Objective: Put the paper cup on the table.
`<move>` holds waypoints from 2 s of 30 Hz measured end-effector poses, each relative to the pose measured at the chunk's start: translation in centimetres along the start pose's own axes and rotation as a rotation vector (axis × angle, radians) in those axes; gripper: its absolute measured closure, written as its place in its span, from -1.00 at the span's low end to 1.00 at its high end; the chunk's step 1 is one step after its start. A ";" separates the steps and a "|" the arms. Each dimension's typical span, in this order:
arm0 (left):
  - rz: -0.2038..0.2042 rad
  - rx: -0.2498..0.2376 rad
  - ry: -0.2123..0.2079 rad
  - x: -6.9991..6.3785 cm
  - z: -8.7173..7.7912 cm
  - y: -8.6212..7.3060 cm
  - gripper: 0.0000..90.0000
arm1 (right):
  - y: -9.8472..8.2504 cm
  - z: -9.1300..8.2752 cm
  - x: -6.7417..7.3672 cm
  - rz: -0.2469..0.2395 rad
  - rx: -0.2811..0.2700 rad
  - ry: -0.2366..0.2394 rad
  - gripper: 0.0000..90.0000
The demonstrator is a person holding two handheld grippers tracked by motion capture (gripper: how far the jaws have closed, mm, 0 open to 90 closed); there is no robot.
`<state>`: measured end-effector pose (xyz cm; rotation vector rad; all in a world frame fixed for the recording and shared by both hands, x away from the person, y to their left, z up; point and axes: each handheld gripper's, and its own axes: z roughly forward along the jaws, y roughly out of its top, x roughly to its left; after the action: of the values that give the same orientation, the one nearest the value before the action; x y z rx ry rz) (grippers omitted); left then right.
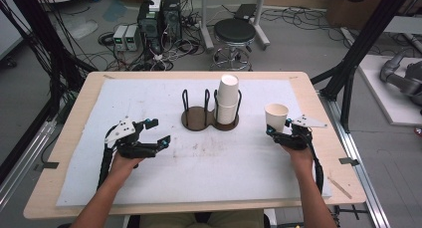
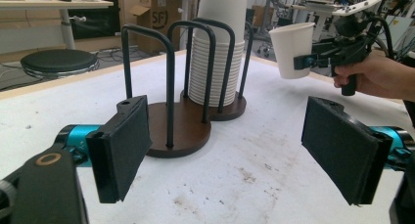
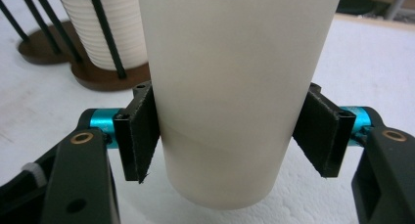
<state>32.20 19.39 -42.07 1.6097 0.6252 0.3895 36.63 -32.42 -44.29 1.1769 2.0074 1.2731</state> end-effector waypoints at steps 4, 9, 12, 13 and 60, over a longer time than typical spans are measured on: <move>-0.001 0.002 0.000 0.0 0.0 0.0 -0.59 | -0.3 0.5 -0.1 0.003 0.055 -0.019 -0.29; 0.000 0.006 0.004 0.0 0.0 0.0 -0.59 | -0.4 0.7 -0.2 0.000 0.087 -0.024 -0.29; -0.002 0.009 0.008 0.0 0.0 -0.1 -0.59 | -0.3 0.7 -0.1 -0.004 0.130 -0.026 -0.29; -0.002 0.012 0.008 0.0 0.0 -0.1 -0.59 | -0.3 0.6 -0.1 -0.016 0.137 -0.026 -0.29; -0.062 -0.051 0.027 0.6 -0.5 0.3 -0.63 | 0.1 -8.8 4.1 -0.073 -0.068 0.101 -0.55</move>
<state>32.39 20.14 -41.72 1.5352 0.6784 0.3790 27.96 -33.10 -40.06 1.0169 2.0419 1.3779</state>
